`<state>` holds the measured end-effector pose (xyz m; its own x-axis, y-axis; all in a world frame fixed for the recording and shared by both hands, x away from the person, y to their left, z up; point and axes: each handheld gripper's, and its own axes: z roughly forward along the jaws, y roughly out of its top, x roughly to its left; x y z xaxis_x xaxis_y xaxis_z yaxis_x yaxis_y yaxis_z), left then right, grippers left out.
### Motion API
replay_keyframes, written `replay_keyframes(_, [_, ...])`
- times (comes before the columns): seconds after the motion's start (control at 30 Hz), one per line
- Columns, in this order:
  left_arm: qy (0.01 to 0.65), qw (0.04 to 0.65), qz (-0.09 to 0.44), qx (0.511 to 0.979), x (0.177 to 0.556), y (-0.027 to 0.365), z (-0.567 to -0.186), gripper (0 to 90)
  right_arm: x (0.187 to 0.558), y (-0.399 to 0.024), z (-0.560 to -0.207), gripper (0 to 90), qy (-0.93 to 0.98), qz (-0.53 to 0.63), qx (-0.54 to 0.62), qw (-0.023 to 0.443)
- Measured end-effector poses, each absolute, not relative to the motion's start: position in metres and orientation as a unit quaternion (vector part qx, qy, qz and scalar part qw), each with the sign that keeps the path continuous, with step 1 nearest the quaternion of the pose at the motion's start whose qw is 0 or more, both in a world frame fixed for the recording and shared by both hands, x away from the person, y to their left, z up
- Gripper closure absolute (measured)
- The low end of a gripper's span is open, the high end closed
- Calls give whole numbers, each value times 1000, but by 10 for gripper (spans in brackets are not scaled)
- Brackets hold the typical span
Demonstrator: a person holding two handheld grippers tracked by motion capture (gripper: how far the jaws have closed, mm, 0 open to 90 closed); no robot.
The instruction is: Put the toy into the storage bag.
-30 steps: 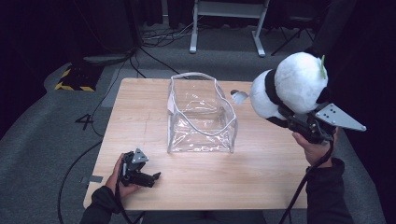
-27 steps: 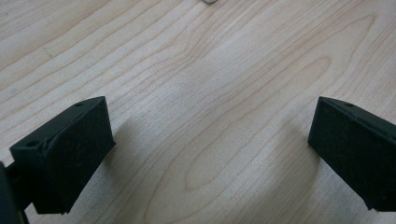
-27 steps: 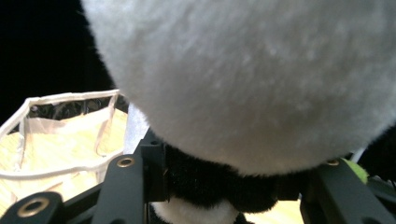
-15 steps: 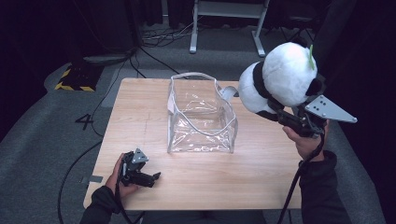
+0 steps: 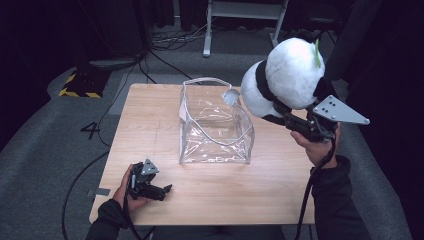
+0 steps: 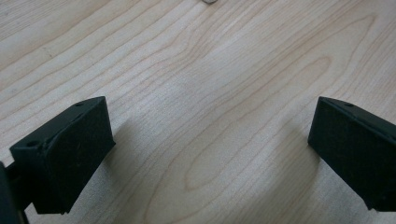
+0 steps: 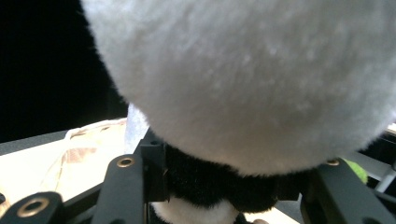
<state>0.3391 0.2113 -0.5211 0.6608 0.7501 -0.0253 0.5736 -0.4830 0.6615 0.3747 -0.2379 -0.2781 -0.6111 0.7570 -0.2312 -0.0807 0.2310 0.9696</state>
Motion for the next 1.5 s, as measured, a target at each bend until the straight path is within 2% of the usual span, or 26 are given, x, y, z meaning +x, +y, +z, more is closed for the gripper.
replay_keyframes(1.5, [389, 328, 134, 850, 339, 211, -521, 1, 399, -156, -294, 512, 740, 555, 205, 320])
